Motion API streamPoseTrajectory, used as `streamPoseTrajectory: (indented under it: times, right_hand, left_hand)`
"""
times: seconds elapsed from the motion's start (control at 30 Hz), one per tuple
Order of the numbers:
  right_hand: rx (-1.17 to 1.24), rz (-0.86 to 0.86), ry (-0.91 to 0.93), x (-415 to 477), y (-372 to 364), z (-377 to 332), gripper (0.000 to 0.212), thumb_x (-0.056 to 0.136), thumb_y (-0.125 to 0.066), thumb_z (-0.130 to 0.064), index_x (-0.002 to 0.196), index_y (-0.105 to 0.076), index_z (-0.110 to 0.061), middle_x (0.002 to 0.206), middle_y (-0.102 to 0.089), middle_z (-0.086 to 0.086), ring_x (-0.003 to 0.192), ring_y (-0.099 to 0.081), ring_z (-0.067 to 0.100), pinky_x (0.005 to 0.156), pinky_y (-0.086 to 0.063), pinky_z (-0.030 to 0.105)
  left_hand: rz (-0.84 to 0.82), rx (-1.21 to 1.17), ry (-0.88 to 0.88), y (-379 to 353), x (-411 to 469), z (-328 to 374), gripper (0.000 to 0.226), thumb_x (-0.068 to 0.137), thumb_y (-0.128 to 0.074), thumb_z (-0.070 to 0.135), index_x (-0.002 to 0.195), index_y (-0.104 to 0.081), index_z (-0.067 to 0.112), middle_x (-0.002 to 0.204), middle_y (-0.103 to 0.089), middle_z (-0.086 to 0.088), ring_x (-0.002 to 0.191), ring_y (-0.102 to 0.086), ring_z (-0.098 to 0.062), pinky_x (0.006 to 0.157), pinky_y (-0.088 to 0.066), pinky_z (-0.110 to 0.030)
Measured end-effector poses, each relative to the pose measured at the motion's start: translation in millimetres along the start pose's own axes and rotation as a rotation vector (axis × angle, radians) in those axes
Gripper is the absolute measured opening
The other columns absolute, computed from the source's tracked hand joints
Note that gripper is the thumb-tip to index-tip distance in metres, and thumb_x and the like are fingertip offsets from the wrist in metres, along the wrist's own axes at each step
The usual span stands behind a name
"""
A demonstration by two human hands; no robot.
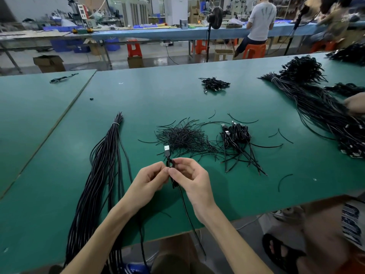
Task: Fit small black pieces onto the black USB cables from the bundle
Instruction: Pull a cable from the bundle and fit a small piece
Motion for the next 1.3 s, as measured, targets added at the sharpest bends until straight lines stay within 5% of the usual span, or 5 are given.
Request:
streamPoseTrajectory:
  times: [0.2, 0.53, 0.7, 0.83, 1.3]
  right_hand:
    - [-0.141, -0.047, 0.111, -2.3, -4.6, -10.4, 0.039, 0.09, -0.079, -0.017, 0.121, -0.07, -0.04, 0.107, -0.075, -0.006, 0.092, -0.065, 0.01, 0.083, -0.052, 0.042]
    - [-0.493, -0.074, 0.262, 3.3, -14.4, -25.5, 0.04, 0.093, -0.073, -0.009, 0.125, -0.069, -0.032, 0.099, -0.062, -0.023, 0.095, -0.046, 0.007, 0.079, -0.038, 0.015]
    - [-0.9, -0.117, 0.68, -8.1, -27.3, -48.3, 0.031, 0.09, -0.063, 0.011, 0.109, -0.069, -0.013, 0.109, -0.063, -0.003, 0.105, -0.047, 0.015, 0.092, -0.043, 0.021]
    - [-1.076, -0.097, 0.944, -21.0, -26.9, -47.4, 0.016, 0.096, -0.057, 0.001, 0.096, -0.07, -0.008, 0.11, -0.06, 0.008, 0.098, -0.05, 0.023, 0.086, -0.05, 0.033]
    - [-0.579, -0.155, 0.263, -16.7, -5.2, -25.8, 0.015, 0.1, -0.06, -0.024, 0.093, -0.073, -0.019, 0.098, -0.063, -0.007, 0.094, -0.061, 0.015, 0.077, -0.049, 0.023]
  left_hand:
    - [0.013, -0.103, 0.054, -0.9, -1.2, -1.5, 0.034, 0.105, -0.048, 0.023, 0.076, -0.046, 0.006, 0.068, -0.027, -0.015, 0.056, -0.023, -0.016, 0.049, -0.022, -0.023]
    - [0.056, -0.248, 0.158, 5.4, 2.0, -12.3, 0.036, 0.107, -0.047, 0.031, 0.077, -0.049, 0.011, 0.063, -0.018, -0.003, 0.054, -0.015, -0.015, 0.047, -0.022, -0.02]
    - [0.06, -0.277, 0.137, 7.6, 1.7, -13.6, 0.052, 0.103, -0.055, 0.038, 0.1, -0.051, -0.014, 0.07, -0.018, -0.016, 0.059, -0.013, -0.02, 0.05, -0.02, -0.022]
    - [0.08, -0.261, 0.115, 7.9, -1.4, -14.1, 0.042, 0.104, -0.053, 0.037, 0.083, -0.048, 0.001, 0.073, -0.019, -0.013, 0.061, -0.017, -0.02, 0.054, -0.02, -0.029]
    - [0.211, -0.13, 0.02, 17.2, -1.5, -8.7, 0.035, 0.106, -0.053, 0.031, 0.075, -0.049, 0.014, 0.068, -0.036, 0.001, 0.06, -0.03, -0.016, 0.054, -0.029, -0.025]
Point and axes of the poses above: each hand's wrist, its own x-axis towards the middle knuckle, its own y-axis out of the back of the hand, z = x × y, the point moved 5 cm from there along x, towards the middle knuckle
